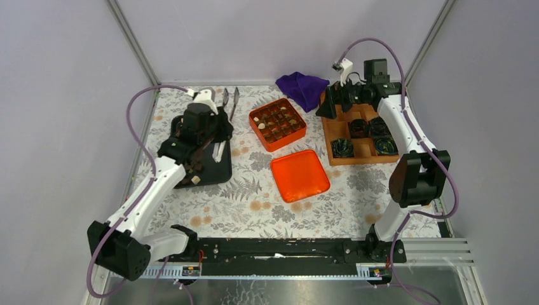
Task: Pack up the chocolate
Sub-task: Pick up the fake chocolate from the plate.
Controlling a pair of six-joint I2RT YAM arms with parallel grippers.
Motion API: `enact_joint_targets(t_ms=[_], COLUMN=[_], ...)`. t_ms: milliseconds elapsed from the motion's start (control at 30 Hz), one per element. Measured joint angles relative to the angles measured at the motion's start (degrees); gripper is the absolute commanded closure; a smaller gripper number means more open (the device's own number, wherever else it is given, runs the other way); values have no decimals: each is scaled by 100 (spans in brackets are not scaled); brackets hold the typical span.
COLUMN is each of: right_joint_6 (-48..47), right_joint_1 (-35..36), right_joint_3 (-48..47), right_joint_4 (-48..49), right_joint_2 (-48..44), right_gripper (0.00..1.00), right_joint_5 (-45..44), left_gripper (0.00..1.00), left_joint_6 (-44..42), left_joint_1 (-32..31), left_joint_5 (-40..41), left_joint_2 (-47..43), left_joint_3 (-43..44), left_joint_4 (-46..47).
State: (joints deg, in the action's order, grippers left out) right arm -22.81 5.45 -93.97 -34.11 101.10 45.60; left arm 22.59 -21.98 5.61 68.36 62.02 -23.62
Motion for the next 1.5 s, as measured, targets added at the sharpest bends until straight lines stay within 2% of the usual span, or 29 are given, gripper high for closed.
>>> enact_joint_targets(t_ms=[300,800,1033,1267,1500], right_joint_6=[282,166,286,748,1088], right_joint_1=[118,1147,1478,2085,2295], right_joint_3=[-352,-352,-348,-341,-332], right_joint_4=[7,-142,-107,236,372], right_joint_2=[9,133,411,693,782], right_gripper=[0,0,0,0,0], right_joint_5=[-15,-898,-1231,-2380,-2597], left_gripper=[52,51,51,52,51], left_joint_6=[-35,-13,44,98,424], left_joint_1=[562,953,1364,1961,2413], left_joint_5=[0,116,81,-208,-577], left_joint_2=[-658,-863,-680,24,557], left_joint_3=[-264,-603,-647,-573,-302], left_joint_4=[-63,-398,-525,-844,-1419])
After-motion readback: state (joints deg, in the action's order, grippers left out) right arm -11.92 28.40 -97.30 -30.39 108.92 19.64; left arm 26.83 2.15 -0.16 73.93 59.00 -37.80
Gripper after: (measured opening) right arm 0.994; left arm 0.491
